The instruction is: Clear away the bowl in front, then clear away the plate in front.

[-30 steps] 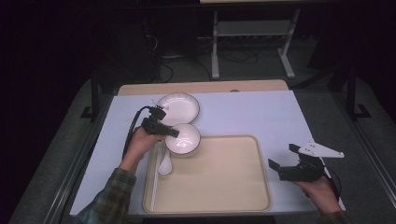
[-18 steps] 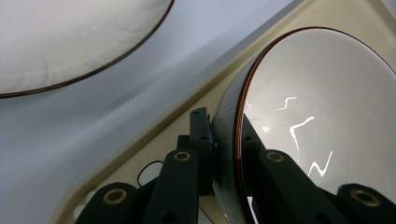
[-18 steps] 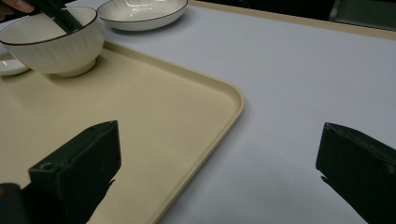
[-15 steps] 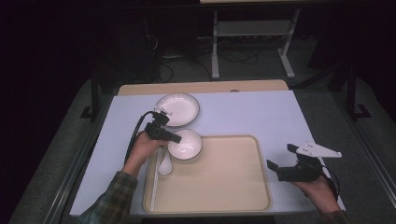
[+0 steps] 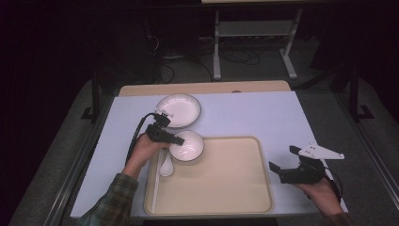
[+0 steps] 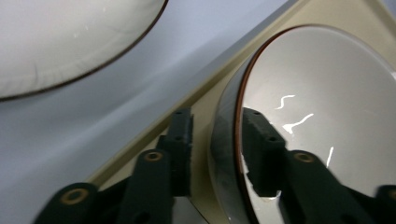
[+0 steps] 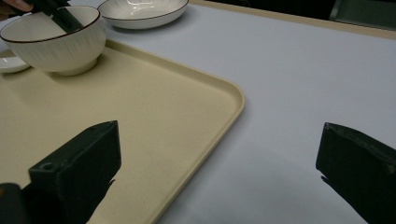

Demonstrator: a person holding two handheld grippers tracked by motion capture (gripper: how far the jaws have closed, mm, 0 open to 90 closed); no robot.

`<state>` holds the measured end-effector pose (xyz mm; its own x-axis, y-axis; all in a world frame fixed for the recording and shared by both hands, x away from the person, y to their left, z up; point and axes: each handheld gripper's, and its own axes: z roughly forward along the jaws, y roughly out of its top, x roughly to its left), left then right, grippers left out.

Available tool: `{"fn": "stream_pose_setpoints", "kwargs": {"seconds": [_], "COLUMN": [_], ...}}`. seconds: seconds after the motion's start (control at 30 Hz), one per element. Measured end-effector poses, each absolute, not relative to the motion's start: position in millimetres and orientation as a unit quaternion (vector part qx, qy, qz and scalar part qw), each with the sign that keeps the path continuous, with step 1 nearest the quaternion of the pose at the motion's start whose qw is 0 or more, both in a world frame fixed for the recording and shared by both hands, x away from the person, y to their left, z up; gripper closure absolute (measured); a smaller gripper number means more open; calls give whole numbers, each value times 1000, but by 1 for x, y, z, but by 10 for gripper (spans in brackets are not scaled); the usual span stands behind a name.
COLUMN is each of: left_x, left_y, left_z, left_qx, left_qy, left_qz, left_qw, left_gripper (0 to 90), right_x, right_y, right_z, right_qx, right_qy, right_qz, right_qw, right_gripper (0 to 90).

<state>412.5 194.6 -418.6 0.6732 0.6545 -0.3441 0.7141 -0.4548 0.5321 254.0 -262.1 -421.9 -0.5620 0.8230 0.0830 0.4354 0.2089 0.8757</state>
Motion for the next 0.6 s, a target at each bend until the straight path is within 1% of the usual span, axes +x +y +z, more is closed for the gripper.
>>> {"fn": "stream_pose_setpoints", "kwargs": {"seconds": [0.03,0.07,0.1,0.13,0.17,0.2,0.23,0.37,0.6], "left_x": [412,412,412,411,411,411,411,411,412], "left_y": [196,196,197,198,199,201,202,207,219], "left_z": [-417,-416,-415,-414,-413,-412,-411,-407,-399], "left_qx": [850,848,848,847,846,846,844,837,823], "left_qy": [400,400,398,398,397,395,396,398,411], "left_qz": [-46,-46,-45,-42,-40,-38,-35,-34,-23], "left_qw": [339,343,346,350,353,357,361,375,391], "left_gripper": [579,499,499,432,432,380,380,330,323], "right_x": [254,254,254,254,254,254,254,254,254], "right_y": [-262,-262,-262,-262,-262,-262,-262,-262,-262], "right_z": [-422,-422,-422,-422,-422,-422,-422,-422,-422], "right_qx": [419,419,419,419,419,418,418,419,421], "right_qy": [750,750,750,750,750,751,751,751,749], "right_qz": [468,468,468,468,468,467,467,467,467], "right_qw": [207,207,207,207,207,207,207,207,207], "right_gripper": [0,0,0,0,0,0,0,0,0]}}
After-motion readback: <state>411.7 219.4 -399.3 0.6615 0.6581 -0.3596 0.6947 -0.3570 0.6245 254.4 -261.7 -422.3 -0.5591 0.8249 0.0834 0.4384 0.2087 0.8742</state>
